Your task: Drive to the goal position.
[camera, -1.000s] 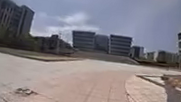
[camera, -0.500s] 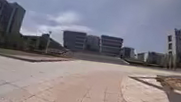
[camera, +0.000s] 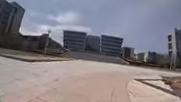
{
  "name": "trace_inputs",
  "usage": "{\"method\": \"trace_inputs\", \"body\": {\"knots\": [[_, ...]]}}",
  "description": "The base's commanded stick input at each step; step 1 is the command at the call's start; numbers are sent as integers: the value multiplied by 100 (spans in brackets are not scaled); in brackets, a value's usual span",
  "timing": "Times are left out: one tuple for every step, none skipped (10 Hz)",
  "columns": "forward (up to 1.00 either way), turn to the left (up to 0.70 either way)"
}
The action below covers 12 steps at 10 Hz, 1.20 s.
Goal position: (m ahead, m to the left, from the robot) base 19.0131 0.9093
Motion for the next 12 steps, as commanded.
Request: {"method": "trace_inputs", "body": {"knots": [[100, 34], [100, 11], [100, 1], [100, 0], [100, 0], [100, 0], [100, 0], [100, 0], [100, -2], [100, -6], [100, -7], [100, -9]]}}
